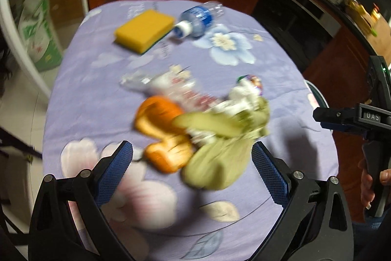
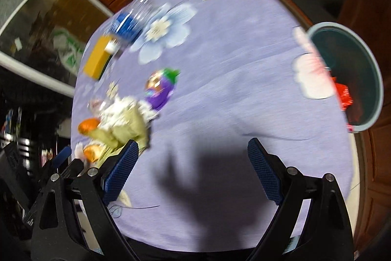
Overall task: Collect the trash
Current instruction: 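Move both open tools back over the table toward the corn husk, then grasp the green corn husk with the right gripper while the left grasps a husk strip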
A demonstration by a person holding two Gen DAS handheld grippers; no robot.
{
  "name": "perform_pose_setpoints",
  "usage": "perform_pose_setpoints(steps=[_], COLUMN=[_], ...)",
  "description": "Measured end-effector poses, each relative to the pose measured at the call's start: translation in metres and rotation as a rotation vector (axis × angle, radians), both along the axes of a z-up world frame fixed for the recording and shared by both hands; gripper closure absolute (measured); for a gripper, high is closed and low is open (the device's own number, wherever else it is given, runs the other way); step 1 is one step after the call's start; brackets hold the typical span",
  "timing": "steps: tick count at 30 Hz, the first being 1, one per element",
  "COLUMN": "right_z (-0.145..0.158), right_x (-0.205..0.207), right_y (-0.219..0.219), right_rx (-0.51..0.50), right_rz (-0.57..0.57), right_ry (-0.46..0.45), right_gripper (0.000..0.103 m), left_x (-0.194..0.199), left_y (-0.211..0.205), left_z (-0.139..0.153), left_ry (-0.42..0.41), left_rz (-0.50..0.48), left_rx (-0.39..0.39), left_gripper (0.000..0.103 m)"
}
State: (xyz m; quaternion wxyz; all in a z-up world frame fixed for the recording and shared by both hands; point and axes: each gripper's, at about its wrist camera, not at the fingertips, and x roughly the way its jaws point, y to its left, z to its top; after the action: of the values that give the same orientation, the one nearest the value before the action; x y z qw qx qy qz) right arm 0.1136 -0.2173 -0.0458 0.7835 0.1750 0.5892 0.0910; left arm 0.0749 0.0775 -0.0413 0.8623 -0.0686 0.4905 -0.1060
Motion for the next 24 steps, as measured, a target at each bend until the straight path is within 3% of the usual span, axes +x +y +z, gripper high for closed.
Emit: perform_pose_setpoints(steps=[11, 16, 20, 24], right_z=[-0.020, -0.035, -0.045, -0.046], right_x=[0.002, 0.011, 0.017, 0.020], right_y=[0.091, 0.121, 0.137, 0.152], right_rx=[0.057, 0.074, 0.039, -0.037], right_rz=[0.170, 0.186, 0.176, 0.179], right_ry=[0.105, 0.137, 0.145, 0.090], right_gripper=[0.016, 0.016, 0.016, 0.014], left_x=[-0.008, -0.016, -0.020, -0.021], left_y=[0.034, 0.041, 0.047, 0.053], left_z=[-0.033, -0.040, -0.044, -0.046], left_ry=[0.053, 0.065, 0.072, 0.078], left_rz=[0.037, 0.022, 0.030, 0.044], left_rx=[-0.007, -0.013, -0.030, -0.054], left_gripper=[0.005, 0.005, 0.005, 0.005])
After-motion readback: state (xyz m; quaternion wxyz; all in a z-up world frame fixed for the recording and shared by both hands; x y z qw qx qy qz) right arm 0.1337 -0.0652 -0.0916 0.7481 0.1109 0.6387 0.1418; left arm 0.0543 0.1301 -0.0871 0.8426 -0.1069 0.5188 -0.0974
